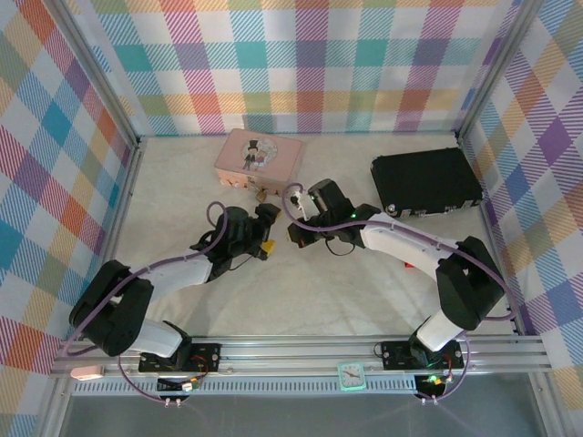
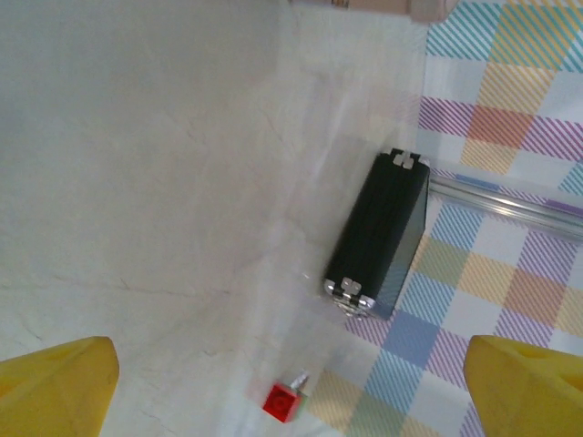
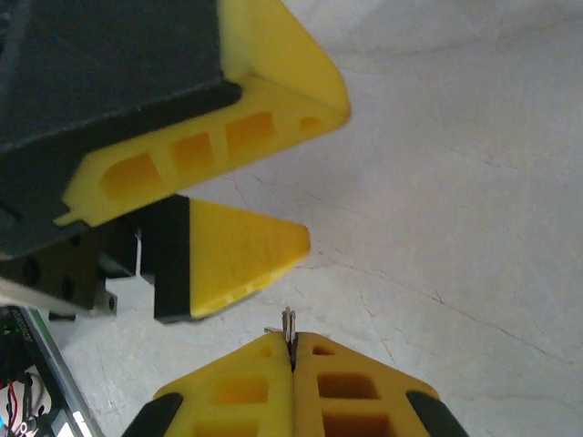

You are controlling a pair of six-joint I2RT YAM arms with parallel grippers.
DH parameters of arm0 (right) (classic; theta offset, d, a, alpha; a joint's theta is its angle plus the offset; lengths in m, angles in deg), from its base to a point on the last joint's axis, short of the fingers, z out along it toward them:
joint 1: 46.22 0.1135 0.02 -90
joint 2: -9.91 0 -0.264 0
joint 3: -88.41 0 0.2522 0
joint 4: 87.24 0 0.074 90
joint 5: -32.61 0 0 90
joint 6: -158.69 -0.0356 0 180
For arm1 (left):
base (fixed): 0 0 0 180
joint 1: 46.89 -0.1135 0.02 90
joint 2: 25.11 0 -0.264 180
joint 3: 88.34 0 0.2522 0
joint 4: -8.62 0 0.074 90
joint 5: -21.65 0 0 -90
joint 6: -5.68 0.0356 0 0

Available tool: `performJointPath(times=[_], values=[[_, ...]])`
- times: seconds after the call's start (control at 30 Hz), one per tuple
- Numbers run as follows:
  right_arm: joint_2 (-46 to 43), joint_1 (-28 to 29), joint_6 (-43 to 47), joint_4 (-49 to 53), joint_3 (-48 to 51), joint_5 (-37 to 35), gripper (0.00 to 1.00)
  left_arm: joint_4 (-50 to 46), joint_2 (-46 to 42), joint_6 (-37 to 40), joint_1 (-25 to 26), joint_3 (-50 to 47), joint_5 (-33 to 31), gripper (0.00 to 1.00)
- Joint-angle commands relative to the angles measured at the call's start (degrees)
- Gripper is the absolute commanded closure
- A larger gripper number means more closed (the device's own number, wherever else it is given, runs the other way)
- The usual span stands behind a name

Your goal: Unlock a padlock with a key

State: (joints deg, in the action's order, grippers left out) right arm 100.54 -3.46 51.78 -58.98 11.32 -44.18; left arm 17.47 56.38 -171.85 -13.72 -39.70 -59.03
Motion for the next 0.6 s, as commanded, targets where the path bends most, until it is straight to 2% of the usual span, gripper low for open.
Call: performJointPath(times=[0.0, 0.23, 0.37, 0.57], values=[[-1.84, -0.22, -3.16, -5.71, 1.73, -0.35, 1.0, 8.51, 3.01, -10.14, 1.91, 1.38, -1.22, 0.03], [-1.18, -0.23, -4.8, -10.44, 3.73, -1.17, 1.0, 23.36, 10.54, -17.28, 4.32, 0.81, 0.07, 0.06], [-1.31, -0.31, -4.58, -10.47, 4.24, -1.78, 1.0, 26.42, 12.37, -18.38, 5.06, 1.14, -0.2, 0.1], [-2.43, -0.75, -4.64, -10.49, 5.98, -1.97, 1.0, 26.16, 12.27, -18.56, 5.15, 0.8, -0.89, 0.16]])
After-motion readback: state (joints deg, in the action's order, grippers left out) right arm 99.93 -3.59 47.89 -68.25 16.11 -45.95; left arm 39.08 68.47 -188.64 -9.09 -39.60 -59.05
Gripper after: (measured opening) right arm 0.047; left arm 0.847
